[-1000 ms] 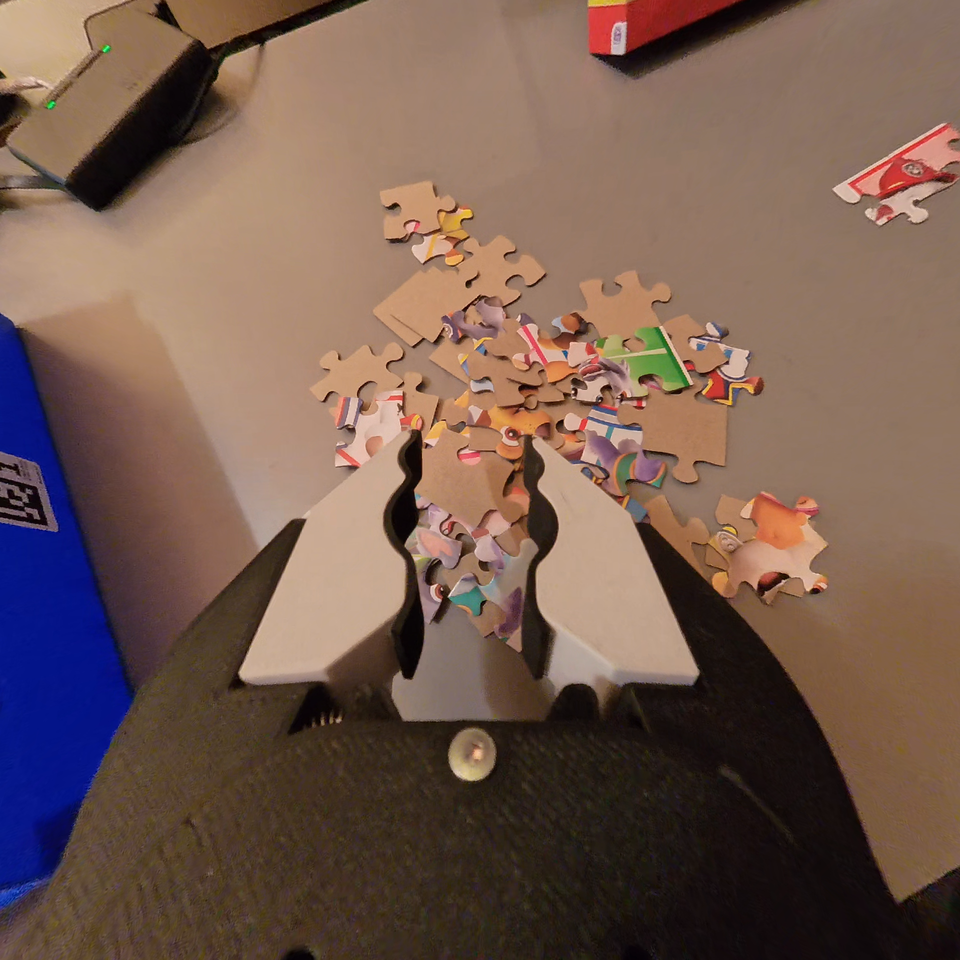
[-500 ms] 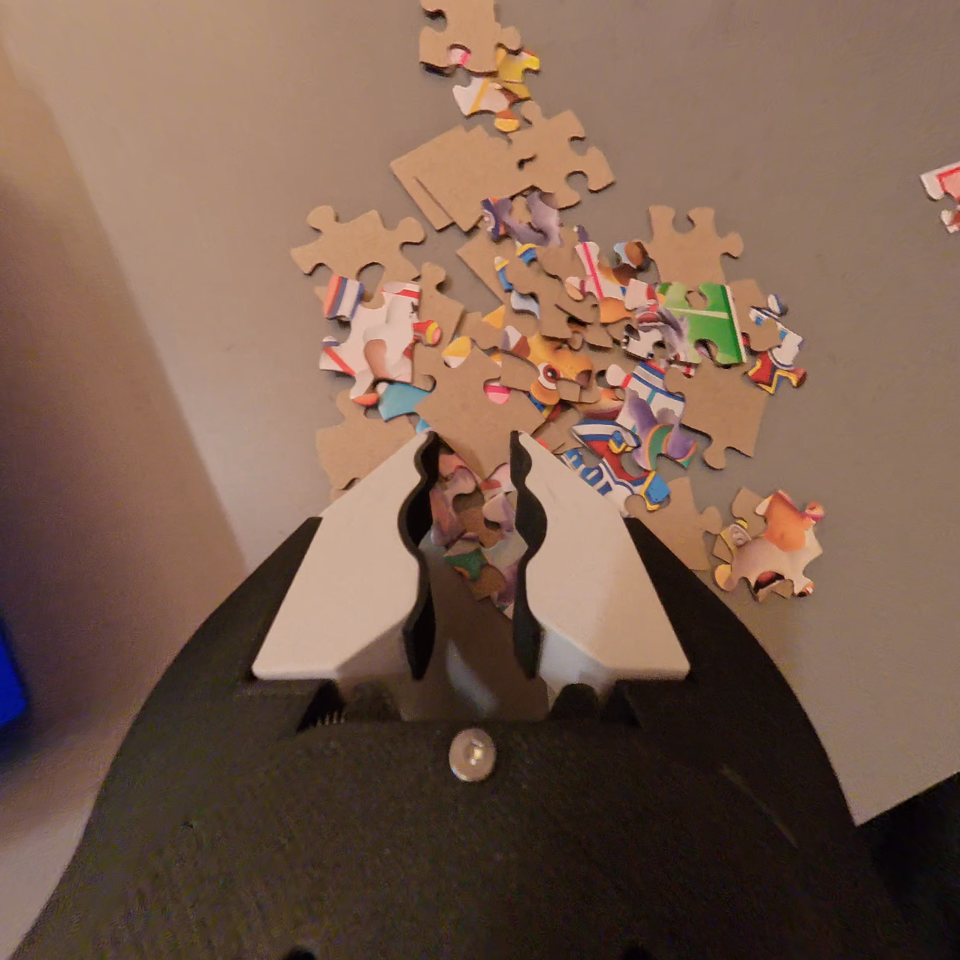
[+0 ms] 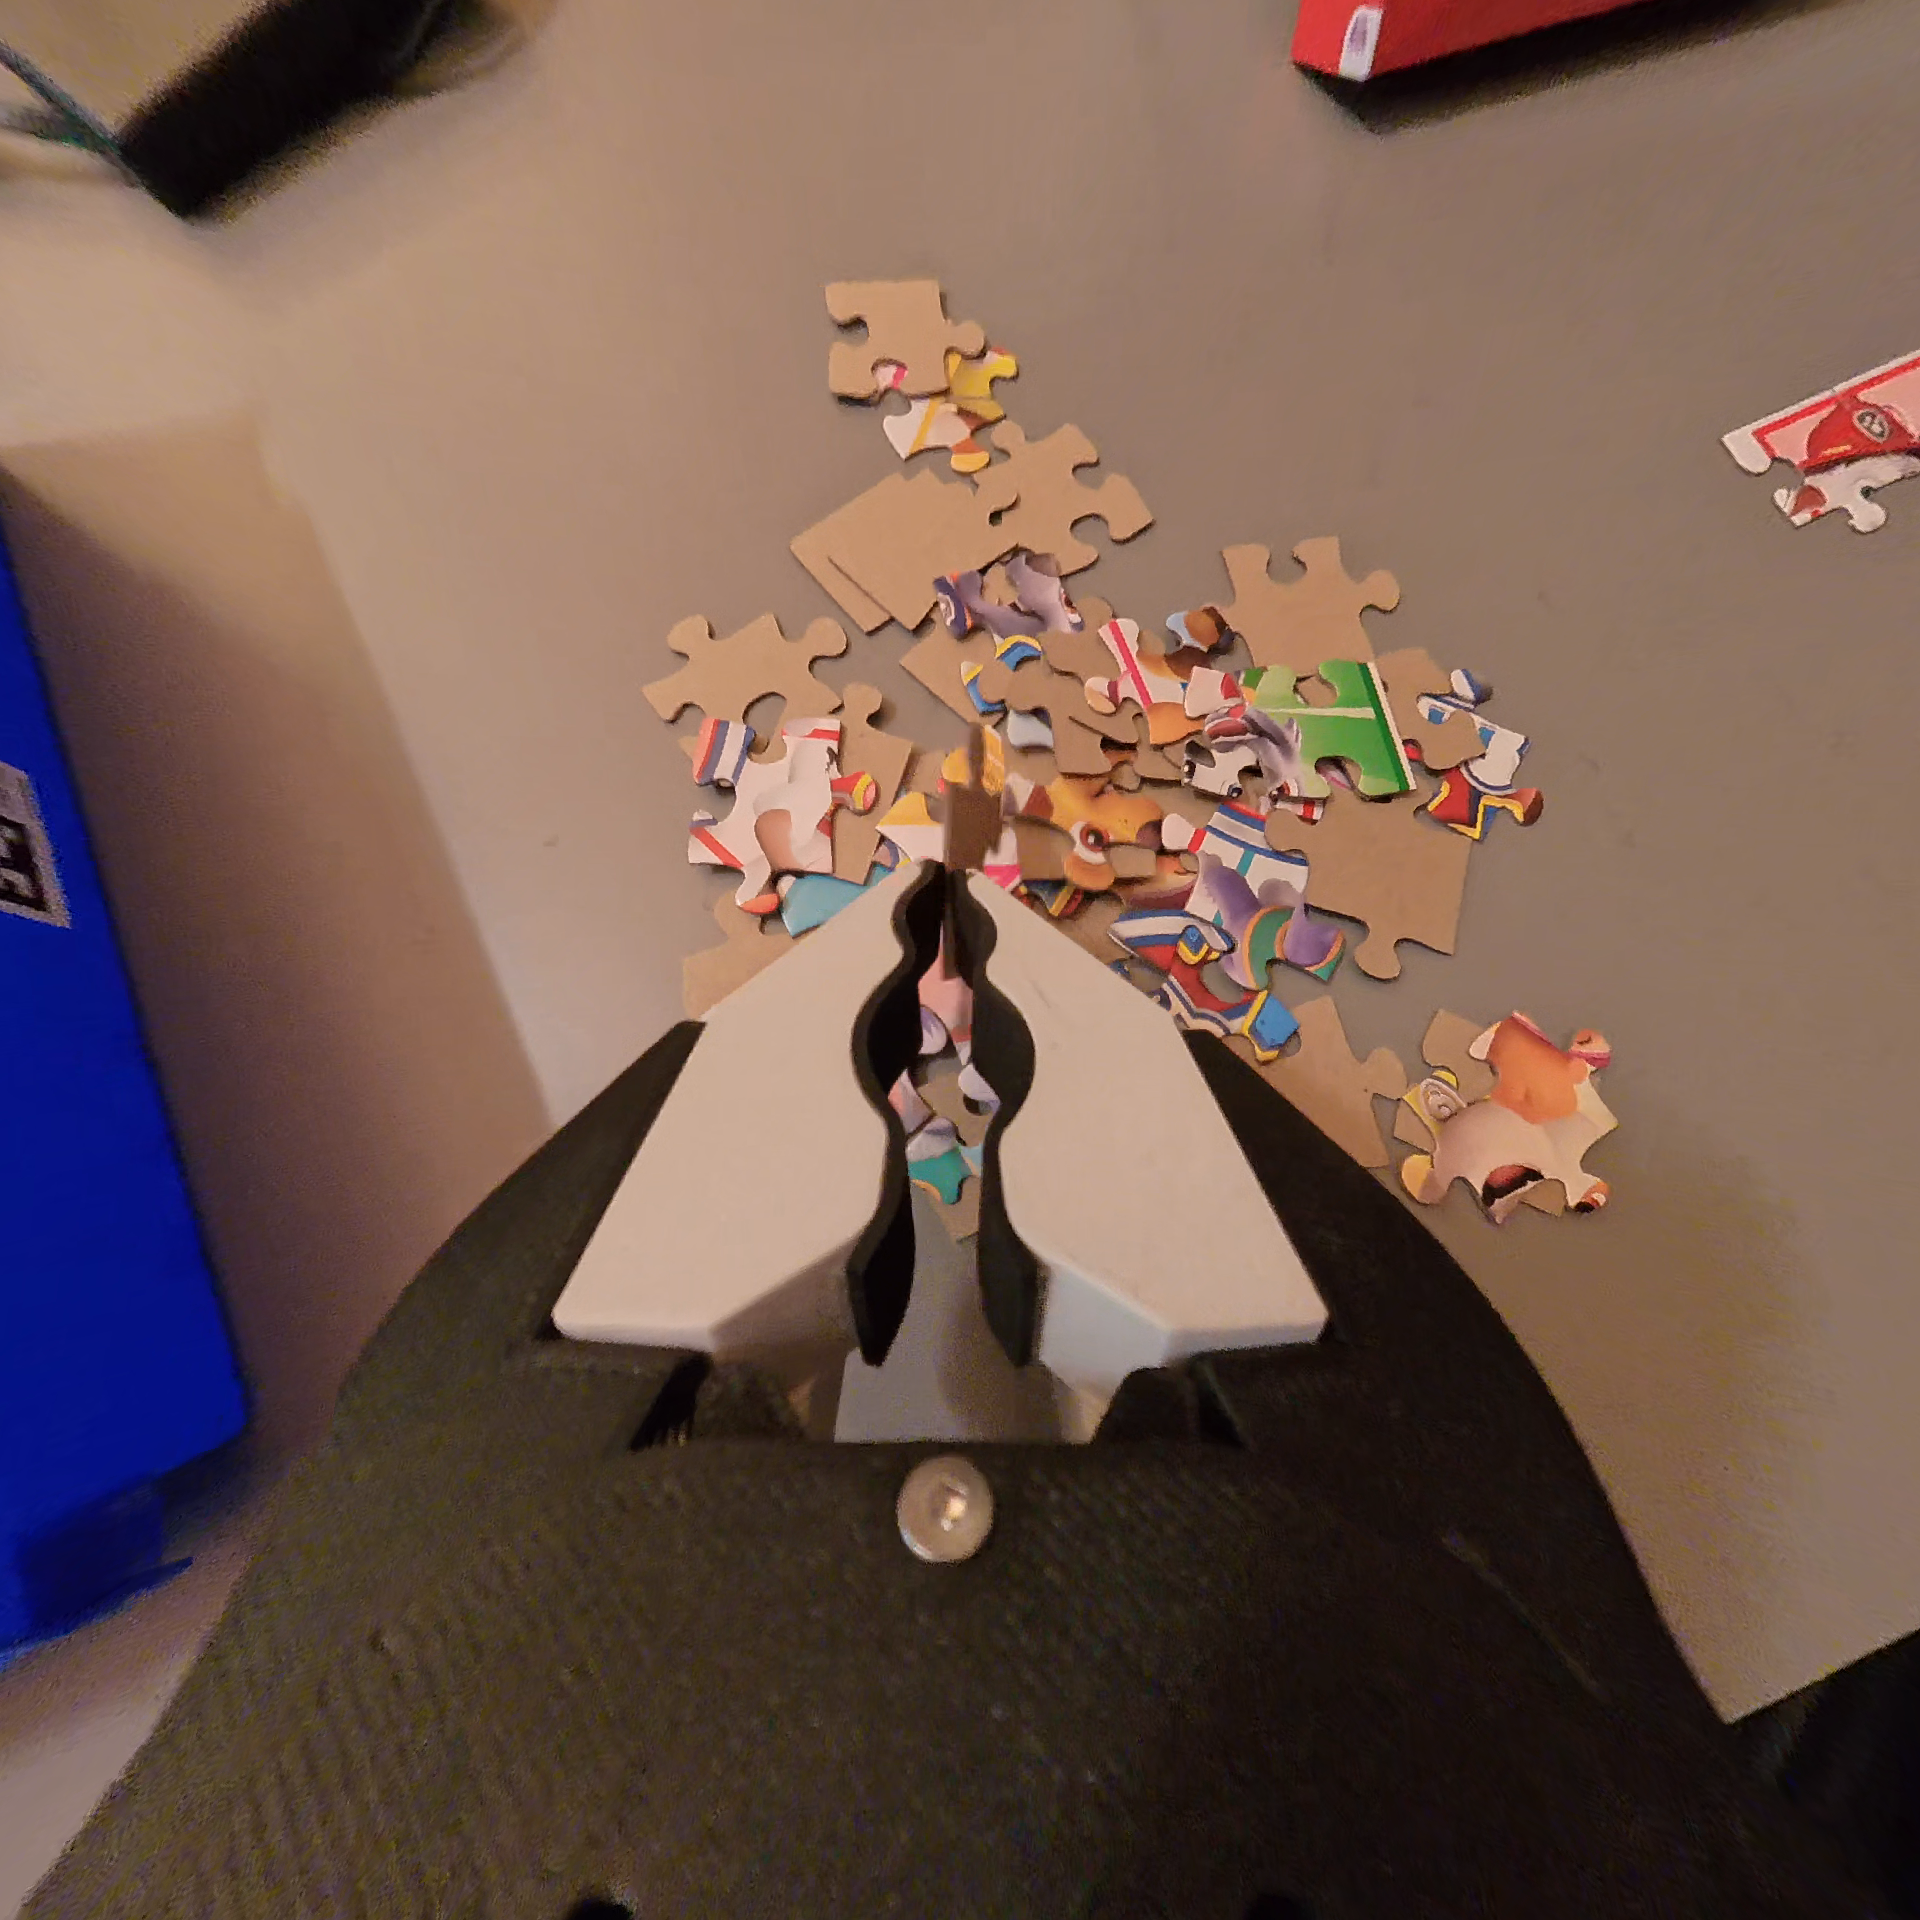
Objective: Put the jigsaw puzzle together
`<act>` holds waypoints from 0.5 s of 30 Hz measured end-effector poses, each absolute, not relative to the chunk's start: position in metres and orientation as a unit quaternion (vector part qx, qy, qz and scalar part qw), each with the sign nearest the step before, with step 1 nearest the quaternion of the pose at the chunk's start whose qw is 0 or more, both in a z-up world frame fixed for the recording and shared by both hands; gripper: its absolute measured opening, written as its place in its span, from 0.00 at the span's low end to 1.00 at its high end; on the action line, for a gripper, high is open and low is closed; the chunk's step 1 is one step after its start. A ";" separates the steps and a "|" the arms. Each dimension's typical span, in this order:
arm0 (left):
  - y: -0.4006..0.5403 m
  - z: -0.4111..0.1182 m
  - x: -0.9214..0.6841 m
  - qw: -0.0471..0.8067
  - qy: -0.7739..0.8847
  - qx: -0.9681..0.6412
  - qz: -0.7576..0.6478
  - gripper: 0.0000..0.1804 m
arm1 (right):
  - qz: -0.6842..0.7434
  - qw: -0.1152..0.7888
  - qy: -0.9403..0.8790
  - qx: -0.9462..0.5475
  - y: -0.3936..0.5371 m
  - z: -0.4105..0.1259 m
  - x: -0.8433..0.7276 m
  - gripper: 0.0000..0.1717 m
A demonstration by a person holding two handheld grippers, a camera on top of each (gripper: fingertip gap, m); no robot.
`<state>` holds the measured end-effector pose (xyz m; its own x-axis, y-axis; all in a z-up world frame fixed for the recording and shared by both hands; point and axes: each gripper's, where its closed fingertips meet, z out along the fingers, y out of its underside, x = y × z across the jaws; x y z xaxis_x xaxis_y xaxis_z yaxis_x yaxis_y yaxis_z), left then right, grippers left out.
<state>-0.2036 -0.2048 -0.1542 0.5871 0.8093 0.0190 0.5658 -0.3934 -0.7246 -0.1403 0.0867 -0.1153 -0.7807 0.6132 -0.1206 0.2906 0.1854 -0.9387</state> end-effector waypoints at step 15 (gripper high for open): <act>-0.202 -0.139 -0.186 0.318 -0.365 -0.850 0.206 0.00 | 0.564 0.146 -0.756 -0.298 0.087 -0.114 -0.140 0.14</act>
<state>-0.1864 -0.2024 -0.1389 0.6492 0.7516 -0.1172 0.4899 -0.5310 -0.6914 -0.1402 0.0872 -0.1140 -0.7802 0.6150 -0.1147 0.2847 0.1858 -0.9404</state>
